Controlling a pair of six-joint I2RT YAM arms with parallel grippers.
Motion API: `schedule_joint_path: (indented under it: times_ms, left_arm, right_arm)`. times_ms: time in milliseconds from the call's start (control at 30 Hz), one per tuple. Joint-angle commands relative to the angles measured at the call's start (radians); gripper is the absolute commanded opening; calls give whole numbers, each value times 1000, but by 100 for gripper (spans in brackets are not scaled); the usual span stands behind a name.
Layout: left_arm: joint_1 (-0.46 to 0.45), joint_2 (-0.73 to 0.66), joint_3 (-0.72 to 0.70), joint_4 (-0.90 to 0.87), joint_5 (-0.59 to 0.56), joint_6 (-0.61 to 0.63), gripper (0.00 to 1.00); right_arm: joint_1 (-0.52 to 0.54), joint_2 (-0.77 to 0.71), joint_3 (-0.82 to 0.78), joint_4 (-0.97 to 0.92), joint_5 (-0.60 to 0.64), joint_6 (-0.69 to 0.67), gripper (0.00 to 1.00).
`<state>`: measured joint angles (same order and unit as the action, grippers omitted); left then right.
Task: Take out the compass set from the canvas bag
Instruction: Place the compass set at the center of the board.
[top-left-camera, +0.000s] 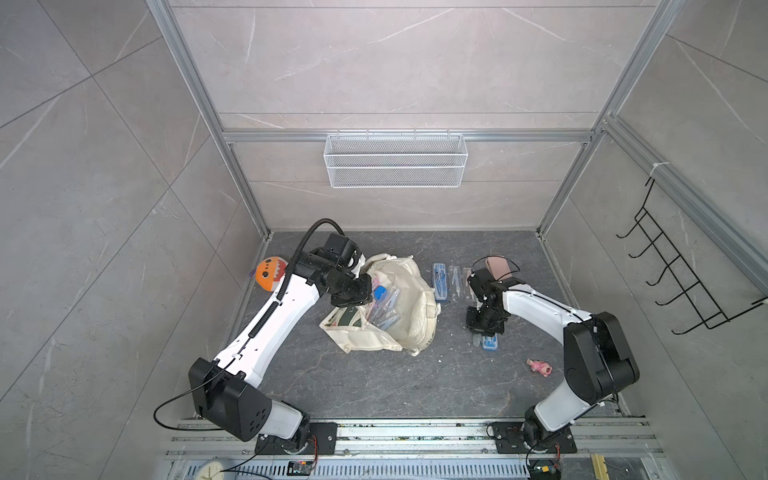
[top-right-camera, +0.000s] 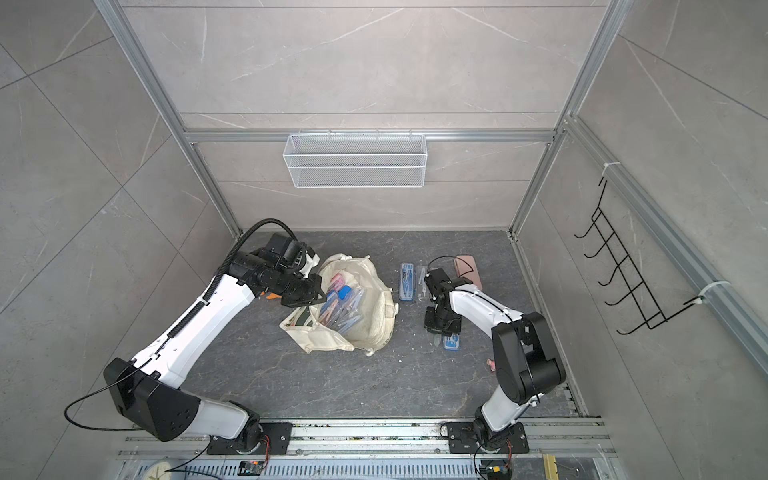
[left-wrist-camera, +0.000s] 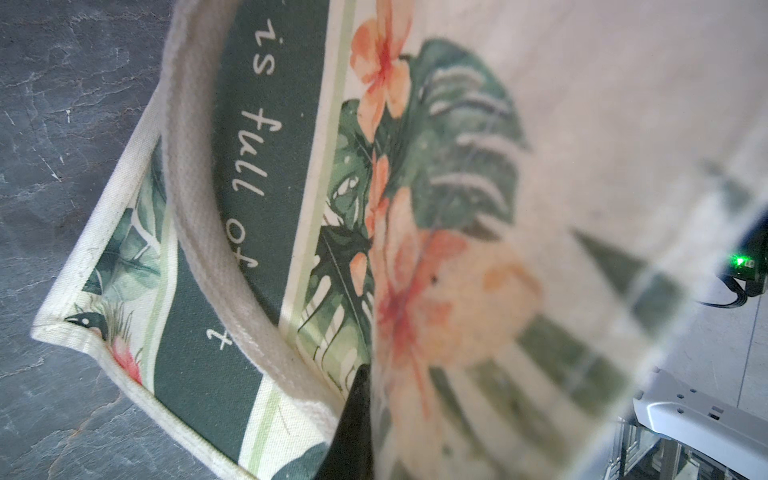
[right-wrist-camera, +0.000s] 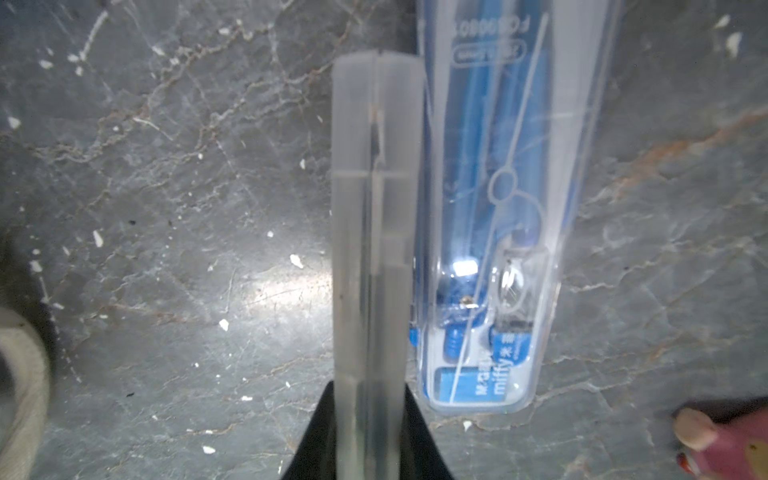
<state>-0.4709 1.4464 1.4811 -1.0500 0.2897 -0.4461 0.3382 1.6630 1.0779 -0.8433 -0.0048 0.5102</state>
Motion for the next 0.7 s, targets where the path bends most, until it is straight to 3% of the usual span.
schedule_joint_path:
  times_ms: [0,233,533,667]
  left_arm:
    - [0,-13,26,28,27,-12,0]
    - [1,-7,25,37,29,-15,0]
    - [0,16,37,46,37,-11,0]
    - [0,26,46,48,38,-11,0]
  right_arm:
    - [11,32,38,-56,64,-30,16]
    - [41,95,47,-73,118,-23,18]
    - [115,89,59,-85,129,27,41]
    - [128,49,57,-88,109,55,46]
